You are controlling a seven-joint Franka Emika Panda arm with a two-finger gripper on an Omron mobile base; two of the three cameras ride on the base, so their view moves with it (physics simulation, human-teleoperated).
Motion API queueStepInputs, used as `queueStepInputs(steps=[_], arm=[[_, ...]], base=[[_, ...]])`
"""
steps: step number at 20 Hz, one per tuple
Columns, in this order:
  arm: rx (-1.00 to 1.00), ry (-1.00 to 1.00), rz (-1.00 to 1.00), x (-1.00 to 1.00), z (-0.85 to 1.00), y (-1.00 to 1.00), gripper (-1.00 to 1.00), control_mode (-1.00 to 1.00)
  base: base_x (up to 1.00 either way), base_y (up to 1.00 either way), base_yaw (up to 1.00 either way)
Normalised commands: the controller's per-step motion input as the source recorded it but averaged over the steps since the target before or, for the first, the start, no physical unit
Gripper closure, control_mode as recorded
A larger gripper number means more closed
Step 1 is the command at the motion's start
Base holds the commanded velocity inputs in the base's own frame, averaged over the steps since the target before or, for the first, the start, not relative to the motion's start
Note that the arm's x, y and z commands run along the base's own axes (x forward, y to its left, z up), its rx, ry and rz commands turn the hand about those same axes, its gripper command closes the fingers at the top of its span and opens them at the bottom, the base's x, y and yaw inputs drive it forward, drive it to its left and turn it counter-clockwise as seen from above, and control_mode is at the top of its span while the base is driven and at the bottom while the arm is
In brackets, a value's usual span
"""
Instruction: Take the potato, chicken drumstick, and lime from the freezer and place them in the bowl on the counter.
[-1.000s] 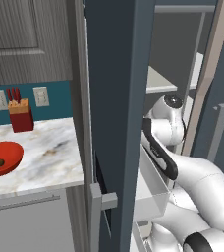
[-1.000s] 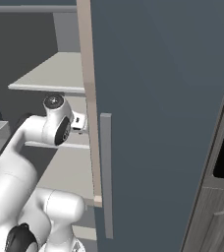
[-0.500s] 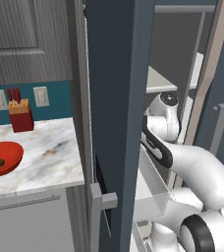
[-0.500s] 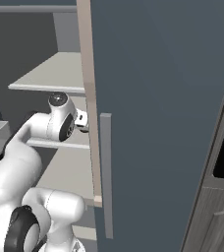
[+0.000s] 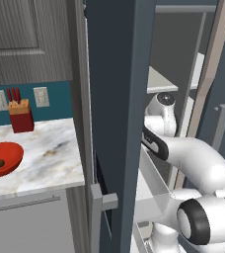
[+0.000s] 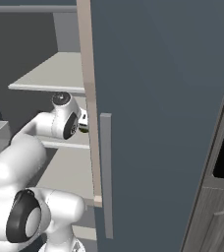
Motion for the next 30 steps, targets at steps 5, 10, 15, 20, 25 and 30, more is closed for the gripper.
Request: queueStepInputs(steps=[5,10,15,20,25,30], arm=[[0.0,0.0,0.0,0.35,-0.21,0.0,-1.0,-1.0],[0.0,0.0,0.02,0.23,-0.22,0.01,-1.0,-1.0],[0.0,0.0,0.0,0.23,-0.13,0.0,-1.0,-1.0],[0.0,0.0,0.0,0.22,-0.15,0.0,-1.0,-1.0],[0.0,0.0,0.0,0.18,-0.18,0.01,-1.0,-1.0],[0.0,0.0,0.0,0.17,-0.14,0.0,-1.0,-1.0]], base=[[0.0,0.0,0.0],[0.0,0.0,0.0],[0.0,0.0,0.0],[0.0,0.0,0.0],[0.0,0.0,0.0],[0.0,0.0,0.0]])
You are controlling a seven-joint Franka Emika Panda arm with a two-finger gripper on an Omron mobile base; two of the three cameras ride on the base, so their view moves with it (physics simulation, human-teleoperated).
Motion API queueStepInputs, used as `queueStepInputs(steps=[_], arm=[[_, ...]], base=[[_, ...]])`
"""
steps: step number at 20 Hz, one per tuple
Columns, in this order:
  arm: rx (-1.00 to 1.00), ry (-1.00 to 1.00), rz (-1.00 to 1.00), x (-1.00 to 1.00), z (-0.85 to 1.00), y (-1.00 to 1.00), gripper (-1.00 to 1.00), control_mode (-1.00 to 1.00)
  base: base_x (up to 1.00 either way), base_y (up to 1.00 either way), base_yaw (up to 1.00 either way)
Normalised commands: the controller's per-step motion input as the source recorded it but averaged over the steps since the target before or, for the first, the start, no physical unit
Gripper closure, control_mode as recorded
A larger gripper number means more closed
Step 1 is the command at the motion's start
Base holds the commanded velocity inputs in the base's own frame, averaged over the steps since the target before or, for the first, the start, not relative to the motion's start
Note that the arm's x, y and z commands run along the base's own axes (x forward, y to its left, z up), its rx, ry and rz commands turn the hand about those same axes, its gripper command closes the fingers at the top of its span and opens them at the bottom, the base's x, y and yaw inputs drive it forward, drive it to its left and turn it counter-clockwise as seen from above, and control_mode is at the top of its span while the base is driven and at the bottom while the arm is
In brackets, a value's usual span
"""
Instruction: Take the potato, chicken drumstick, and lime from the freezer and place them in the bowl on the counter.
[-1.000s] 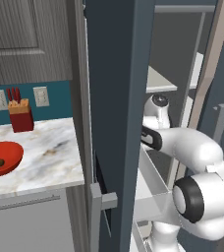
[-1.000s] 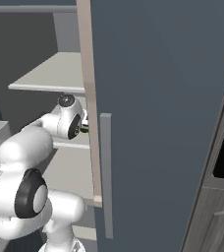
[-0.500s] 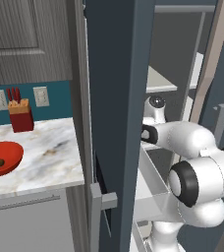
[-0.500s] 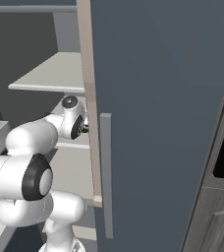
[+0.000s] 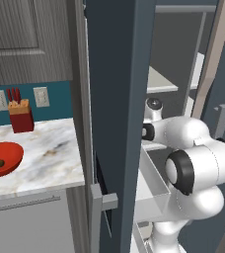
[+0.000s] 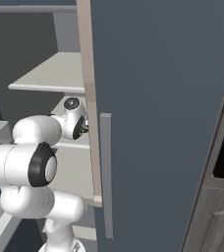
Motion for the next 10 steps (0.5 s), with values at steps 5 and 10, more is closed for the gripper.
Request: queueStepInputs(steps=[5,10], arm=[[0.0,0.0,0.0,0.17,-0.07,0.01,-1.0,-1.0],[0.0,0.0,0.0,0.03,0.0,0.0,-1.0,-1.0]], base=[[0.0,0.0,0.0],[0.0,0.0,0.0]])
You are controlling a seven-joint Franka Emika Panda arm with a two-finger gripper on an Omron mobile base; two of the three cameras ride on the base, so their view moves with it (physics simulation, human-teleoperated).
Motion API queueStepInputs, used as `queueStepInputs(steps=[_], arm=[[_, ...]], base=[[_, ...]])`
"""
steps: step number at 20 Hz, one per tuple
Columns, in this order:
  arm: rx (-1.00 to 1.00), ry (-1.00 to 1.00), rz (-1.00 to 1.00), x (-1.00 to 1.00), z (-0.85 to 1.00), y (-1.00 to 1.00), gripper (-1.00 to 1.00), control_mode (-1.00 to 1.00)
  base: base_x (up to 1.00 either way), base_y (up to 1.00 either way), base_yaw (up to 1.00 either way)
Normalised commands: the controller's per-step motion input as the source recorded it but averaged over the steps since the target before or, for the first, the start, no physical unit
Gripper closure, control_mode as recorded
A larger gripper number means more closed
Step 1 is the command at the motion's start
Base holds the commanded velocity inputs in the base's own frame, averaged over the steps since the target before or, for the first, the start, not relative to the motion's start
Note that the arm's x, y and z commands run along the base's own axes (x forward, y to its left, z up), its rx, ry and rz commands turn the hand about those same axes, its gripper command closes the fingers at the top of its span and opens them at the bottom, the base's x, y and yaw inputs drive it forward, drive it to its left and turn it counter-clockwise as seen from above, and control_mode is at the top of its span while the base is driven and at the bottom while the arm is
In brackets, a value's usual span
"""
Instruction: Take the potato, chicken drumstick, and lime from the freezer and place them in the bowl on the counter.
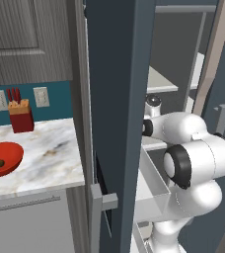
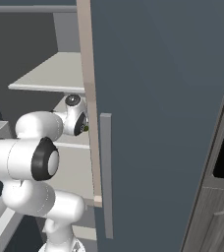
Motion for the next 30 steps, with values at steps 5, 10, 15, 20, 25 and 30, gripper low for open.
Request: queueStepInputs(steps=[5,10,15,20,25,30], arm=[[0.0,0.0,0.0,0.0,0.0,0.0,-1.0,-1.0],[0.0,0.0,0.0,0.0,0.0,0.0,-1.0,-1.0],[0.0,0.0,0.0,0.0,0.0,0.0,1.0,-1.0],[0.0,0.0,0.0,0.0,0.0,0.0,1.0,-1.0],[0.0,0.0,0.0,0.0,0.0,0.0,1.0,-1.0],[0.0,0.04,0.0,0.0,0.0,0.0,1.0,-1.0]], base=[[0.0,0.0,0.0],[0.0,0.0,0.0],[0.0,0.0,0.0],[0.0,0.0,0.0],[0.0,0.0,0.0],[0.0,0.0,0.0]])
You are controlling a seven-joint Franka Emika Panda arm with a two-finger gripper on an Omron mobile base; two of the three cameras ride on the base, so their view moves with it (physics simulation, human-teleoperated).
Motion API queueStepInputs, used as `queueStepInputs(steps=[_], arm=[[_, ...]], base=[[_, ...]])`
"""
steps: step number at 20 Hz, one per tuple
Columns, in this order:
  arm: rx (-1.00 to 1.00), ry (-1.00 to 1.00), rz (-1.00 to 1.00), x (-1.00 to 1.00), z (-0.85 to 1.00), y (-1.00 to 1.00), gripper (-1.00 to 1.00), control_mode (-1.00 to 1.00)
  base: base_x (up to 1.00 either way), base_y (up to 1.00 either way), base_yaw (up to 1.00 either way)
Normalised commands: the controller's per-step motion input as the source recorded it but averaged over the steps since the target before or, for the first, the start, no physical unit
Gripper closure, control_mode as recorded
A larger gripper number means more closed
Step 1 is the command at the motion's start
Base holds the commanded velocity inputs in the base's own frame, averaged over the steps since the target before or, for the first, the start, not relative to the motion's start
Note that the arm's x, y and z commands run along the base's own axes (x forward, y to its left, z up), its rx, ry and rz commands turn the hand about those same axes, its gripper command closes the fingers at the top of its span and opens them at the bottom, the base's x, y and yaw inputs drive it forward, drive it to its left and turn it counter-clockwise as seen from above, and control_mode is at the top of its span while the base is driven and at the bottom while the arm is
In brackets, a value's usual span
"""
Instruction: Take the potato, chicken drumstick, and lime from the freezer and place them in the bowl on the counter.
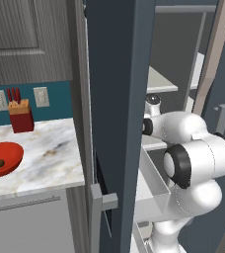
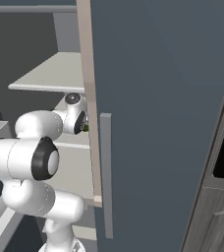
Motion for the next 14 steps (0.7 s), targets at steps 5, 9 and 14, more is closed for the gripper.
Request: queueStepInputs(steps=[5,9,14], arm=[[0.0,0.0,0.0,-0.2,-0.05,-0.08,1.0,-1.0],[0.0,-0.01,0.0,-0.54,-0.09,-0.09,1.0,-1.0],[0.0,-0.08,0.0,-0.68,-0.06,-0.05,1.0,-1.0]], base=[[0.0,0.0,0.0],[0.0,0.0,0.0],[0.0,0.0,0.0]])
